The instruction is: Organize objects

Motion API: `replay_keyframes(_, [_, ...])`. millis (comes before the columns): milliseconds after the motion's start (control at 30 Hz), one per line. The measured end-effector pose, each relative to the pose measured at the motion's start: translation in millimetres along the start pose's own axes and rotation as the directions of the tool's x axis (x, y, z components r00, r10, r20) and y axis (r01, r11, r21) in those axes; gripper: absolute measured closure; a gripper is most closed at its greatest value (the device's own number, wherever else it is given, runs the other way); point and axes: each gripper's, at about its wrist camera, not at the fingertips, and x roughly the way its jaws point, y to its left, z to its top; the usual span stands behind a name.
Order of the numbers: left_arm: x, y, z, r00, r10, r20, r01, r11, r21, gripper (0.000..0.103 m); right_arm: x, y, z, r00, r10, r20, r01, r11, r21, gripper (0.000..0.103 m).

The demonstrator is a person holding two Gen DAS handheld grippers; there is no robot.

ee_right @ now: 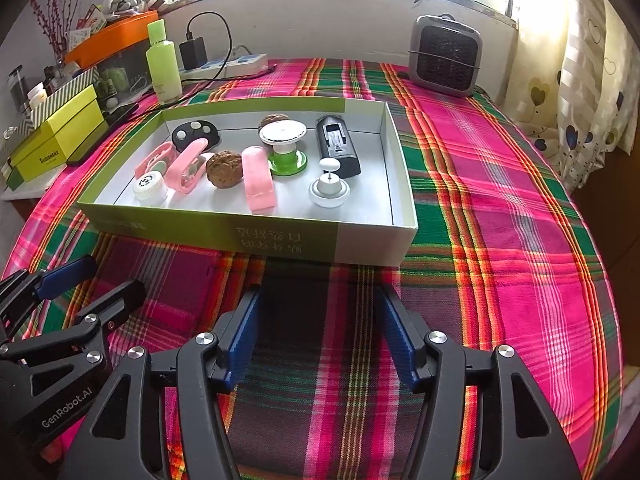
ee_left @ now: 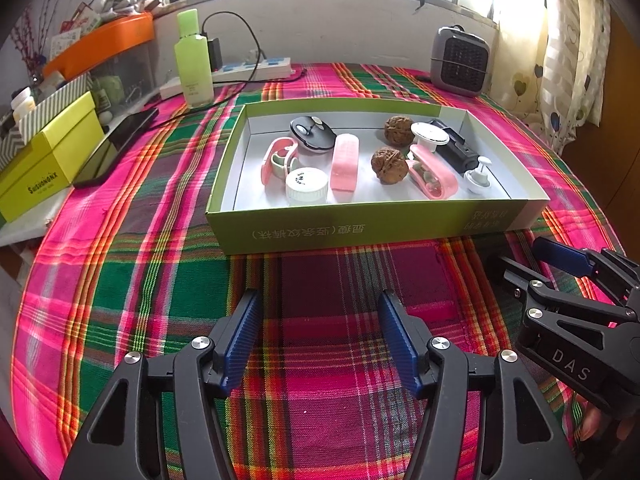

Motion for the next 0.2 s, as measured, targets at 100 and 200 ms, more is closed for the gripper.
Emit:
replay_keyframes(100, [0.2, -0.2, -0.1, 1.000, 0.000, 0.000, 0.000, 1.000, 0.000, 0.043, 0.0, -0.5, 0.1, 1.000, 0.000, 0.000, 0.000, 1.000, 0.000, 0.044])
replay_keyframes(200, [0.3, -0.1, -0.1, 1.000, 0.000, 0.000, 0.000, 1.000, 0.000, 0.043, 0.0, -0.1, 0.0, 1.000, 0.000, 0.000, 0.000, 1.000, 0.000, 0.044])
